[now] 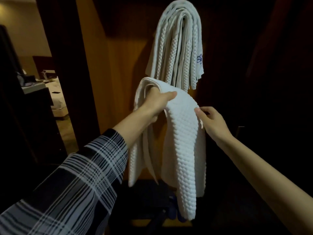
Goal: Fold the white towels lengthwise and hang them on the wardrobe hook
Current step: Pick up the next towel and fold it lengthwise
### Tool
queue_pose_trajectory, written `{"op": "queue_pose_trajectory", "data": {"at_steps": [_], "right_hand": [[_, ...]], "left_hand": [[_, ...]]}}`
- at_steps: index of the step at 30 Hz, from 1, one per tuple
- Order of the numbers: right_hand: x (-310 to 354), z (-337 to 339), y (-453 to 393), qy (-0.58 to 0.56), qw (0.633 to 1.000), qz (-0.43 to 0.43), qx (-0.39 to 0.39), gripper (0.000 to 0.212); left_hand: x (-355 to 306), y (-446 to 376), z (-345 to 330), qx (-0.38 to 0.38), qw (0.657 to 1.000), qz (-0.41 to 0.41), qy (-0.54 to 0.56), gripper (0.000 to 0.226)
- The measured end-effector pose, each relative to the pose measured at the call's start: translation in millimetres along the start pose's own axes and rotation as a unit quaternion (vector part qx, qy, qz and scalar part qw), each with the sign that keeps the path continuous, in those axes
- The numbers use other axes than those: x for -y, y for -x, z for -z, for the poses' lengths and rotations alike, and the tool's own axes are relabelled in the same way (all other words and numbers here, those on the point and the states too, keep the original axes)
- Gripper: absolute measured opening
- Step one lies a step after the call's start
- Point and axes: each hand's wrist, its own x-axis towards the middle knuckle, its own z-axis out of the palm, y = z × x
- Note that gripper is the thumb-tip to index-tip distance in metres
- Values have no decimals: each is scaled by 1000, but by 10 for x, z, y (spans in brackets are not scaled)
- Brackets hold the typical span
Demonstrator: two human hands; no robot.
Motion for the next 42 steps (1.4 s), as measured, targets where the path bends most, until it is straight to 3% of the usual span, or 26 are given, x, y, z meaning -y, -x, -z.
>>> {"op": "queue_pose_trajectory", "data": {"at_steps": [4, 6, 8, 10, 13, 19, 21, 23, 25, 28, 32, 36, 40, 42], "right_hand": [[9, -123, 211, -18, 999, -1, 27, 87], [29, -174, 374, -45, 999, 23, 20, 90], [36, -218, 516, -60, 997, 52, -1, 85], [36, -281, 642, -67, 992, 96, -46, 81], [2, -376, 724, 0, 969, 187, -160, 63], [157, -457, 710, 22, 918, 254, -304, 31], [204, -497, 684, 60, 912, 277, -296, 14], [167, -495, 623, 93, 931, 232, -265, 6], [71, -462, 547, 134, 949, 165, -231, 9], [-74, -461, 475, 186, 949, 120, -225, 11], [-140, -601, 455, 214, 944, 93, -234, 37], [-98, -690, 328, 182, 955, 24, -233, 24], [-63, -687, 264, 147, 956, 96, -236, 14], [-66, -687, 340, 129, 944, 164, -258, 13]], "left_hand": [[-102, 0, -182, -64, 997, 23, 45, 45], [-122, 5, -225, -70, 995, 28, 60, 28], [-180, 44, -276, -55, 996, 16, 70, 7], [-233, 98, -329, -46, 996, 0, 72, 21], [-318, 147, -383, -47, 997, -30, 57, 24], [-508, 208, -550, -23, 997, -31, 60, 30], [-532, 212, -604, -14, 997, -32, 66, 34], [-541, 208, -625, -5, 998, -31, 50, 34], [-538, 198, -622, -11, 999, -35, 35, 34], [-529, 187, -629, -17, 998, -53, 21, 34], [-541, 232, -679, -16, 997, -79, -13, 38], [-599, 238, -746, 2, 995, -89, -44, 49], [-668, 128, -662, -13, 990, -93, -107, 41], [-641, 30, -580, -32, 976, -82, -199, 72]]}}
